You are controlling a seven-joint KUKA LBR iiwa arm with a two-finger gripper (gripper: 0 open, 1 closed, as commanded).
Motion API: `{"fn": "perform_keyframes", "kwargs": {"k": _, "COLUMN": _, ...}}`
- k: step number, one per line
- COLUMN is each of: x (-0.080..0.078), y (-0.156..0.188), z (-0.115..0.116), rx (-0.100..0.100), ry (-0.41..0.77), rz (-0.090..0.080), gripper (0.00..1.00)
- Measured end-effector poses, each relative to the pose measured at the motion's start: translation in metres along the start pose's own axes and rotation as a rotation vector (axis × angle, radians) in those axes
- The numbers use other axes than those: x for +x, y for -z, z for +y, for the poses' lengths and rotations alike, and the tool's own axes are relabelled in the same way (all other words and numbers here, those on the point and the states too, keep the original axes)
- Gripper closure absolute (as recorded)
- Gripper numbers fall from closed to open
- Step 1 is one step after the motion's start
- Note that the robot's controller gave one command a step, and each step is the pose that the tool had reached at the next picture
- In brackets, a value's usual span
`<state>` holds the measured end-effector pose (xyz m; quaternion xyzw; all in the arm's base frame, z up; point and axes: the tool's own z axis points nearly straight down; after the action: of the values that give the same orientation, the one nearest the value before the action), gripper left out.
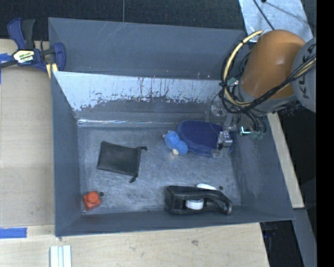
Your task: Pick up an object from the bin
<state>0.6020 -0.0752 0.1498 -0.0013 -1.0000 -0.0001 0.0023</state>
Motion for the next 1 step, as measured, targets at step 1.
{"fn": "perform_keyframes", "kwargs": {"k": 1, "x": -0.0186, "y": -0.0812, "z": -0.0554, "rx": -0.004, "ry": -0.155, "rz": -0.004, "gripper": 0.0}}
